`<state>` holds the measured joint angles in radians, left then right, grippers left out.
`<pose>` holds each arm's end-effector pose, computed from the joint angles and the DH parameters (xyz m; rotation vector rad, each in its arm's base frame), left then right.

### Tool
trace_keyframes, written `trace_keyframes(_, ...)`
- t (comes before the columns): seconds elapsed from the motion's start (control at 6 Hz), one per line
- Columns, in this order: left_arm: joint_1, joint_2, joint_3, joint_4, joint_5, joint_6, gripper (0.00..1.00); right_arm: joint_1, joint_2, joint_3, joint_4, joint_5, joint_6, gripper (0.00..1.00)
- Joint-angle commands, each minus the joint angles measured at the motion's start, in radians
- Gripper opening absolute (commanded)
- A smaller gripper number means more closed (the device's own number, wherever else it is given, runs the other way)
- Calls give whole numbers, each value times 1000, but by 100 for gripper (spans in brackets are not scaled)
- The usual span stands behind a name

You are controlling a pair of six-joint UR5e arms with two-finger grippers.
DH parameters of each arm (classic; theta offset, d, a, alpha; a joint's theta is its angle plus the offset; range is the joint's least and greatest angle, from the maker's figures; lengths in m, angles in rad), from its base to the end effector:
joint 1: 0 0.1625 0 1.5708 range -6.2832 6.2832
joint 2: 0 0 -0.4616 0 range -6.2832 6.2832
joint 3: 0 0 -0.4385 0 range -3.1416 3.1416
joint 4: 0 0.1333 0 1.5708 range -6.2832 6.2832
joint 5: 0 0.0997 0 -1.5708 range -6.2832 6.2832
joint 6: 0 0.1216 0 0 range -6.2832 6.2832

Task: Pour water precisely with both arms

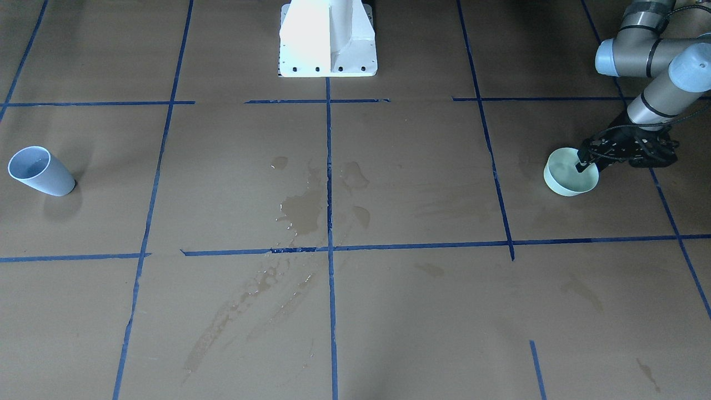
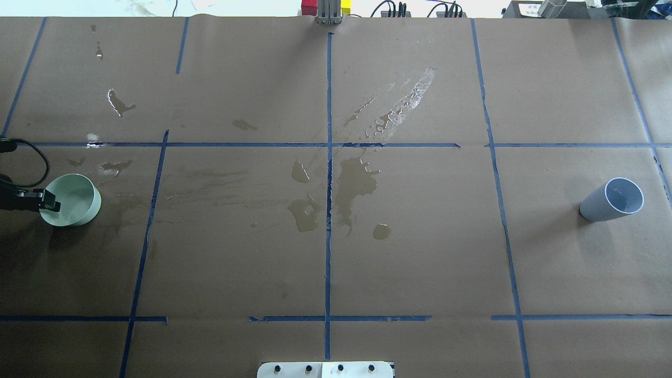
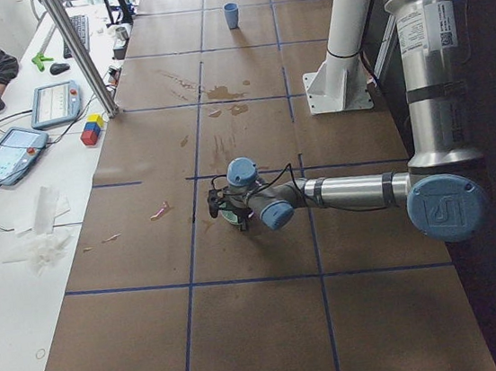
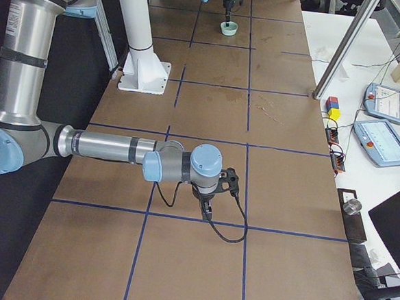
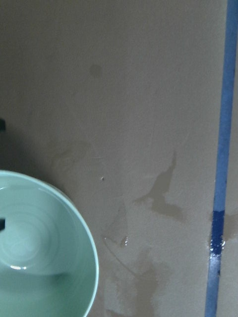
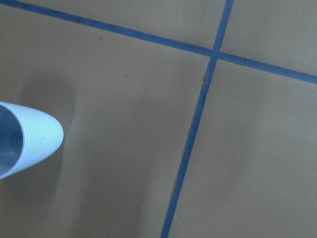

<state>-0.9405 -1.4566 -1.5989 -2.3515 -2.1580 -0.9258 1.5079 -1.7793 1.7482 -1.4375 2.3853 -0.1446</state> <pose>0.2566 -0.4635 0.6728 0.0848 0.8729 -0.0725 0.0165 -0.4524 0.7006 0.1299 -0.8111 -0.2373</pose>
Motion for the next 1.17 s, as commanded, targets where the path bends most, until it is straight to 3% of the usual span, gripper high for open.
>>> trace_keyframes(0.0,2,-5,-1,0,-2,-4,13,0,0,-1,0,0,-1,100)
trace_keyframes(0.17,2,-34,-18,3,-9,-78,4,0,0,1,0,0,-1,100)
trace_keyframes(0.5,26,-167,-36,23,-13,-245,1,0,0,1,2,0,0,100)
trace_keyframes(0.83,145,-394,-55,116,10,-410,4,0,0,-1,2,0,-1,100)
trace_keyframes(1.0,214,-503,-55,223,77,-466,4,0,0,-1,2,-2,-1,100)
